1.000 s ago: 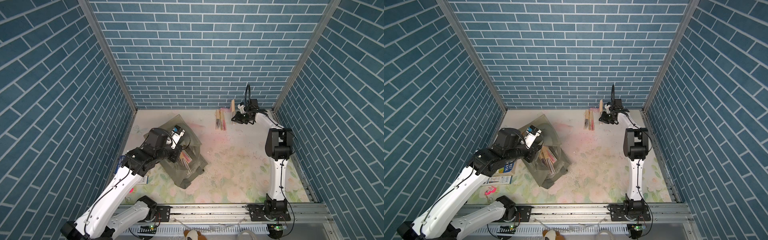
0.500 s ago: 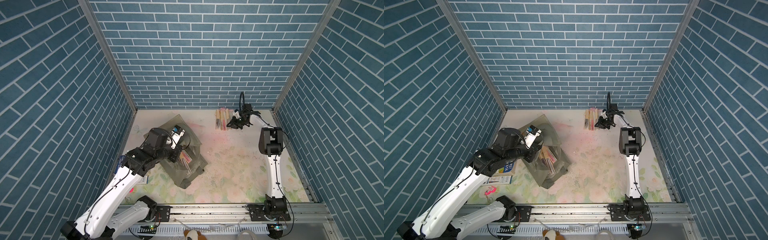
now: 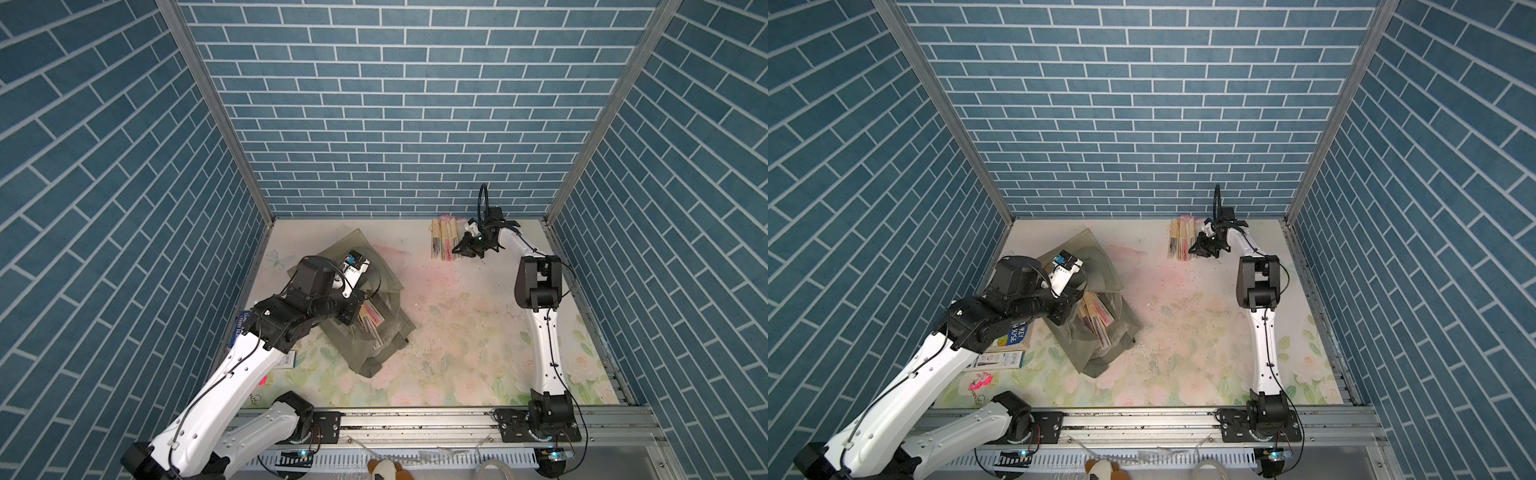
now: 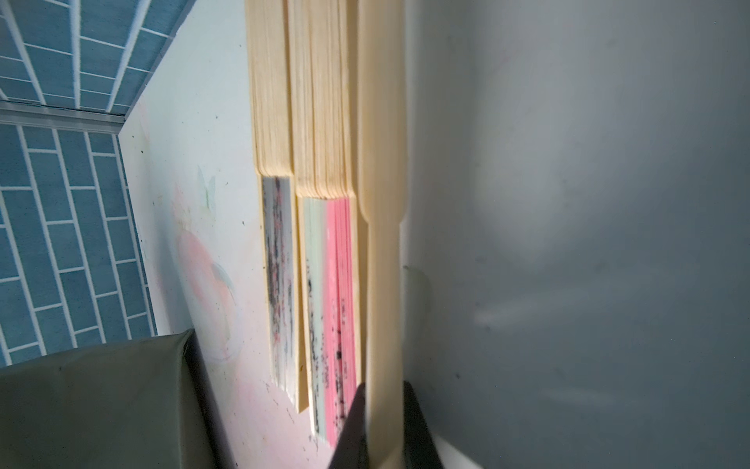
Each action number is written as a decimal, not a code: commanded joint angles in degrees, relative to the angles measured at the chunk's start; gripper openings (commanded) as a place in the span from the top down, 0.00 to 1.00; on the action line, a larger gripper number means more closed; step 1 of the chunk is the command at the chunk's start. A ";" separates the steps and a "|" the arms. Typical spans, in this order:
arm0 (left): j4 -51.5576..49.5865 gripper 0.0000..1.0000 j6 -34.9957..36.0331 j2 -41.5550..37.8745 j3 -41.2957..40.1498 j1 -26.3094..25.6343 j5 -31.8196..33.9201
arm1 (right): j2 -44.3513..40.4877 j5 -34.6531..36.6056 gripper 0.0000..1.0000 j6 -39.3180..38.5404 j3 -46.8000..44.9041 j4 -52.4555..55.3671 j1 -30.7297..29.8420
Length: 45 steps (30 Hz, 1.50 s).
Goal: Take out the folding fans from the tote bags
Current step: Place the folding fan at the center of the board, then pick up the folding fan from the canvas bag.
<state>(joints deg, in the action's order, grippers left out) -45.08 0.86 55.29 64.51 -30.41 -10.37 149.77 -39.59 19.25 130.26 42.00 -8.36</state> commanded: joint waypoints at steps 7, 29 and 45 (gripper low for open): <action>0.25 1.00 -0.07 -0.01 -0.88 0.00 0.95 | 2.20 1.85 0.63 -2.37 5.28 5.37 -0.26; 0.31 1.00 -0.03 -0.02 -0.88 -0.04 1.02 | -37.17 12.37 0.60 9.62 -41.18 -26.90 -1.09; 0.34 1.00 -0.05 -0.09 -0.97 0.00 1.12 | -77.75 20.71 0.70 13.93 -89.17 -43.44 -17.01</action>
<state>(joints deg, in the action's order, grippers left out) -45.08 0.86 55.09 64.25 -30.41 -10.22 76.69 -21.21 32.77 45.71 2.20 -21.85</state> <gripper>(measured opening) 0.056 0.298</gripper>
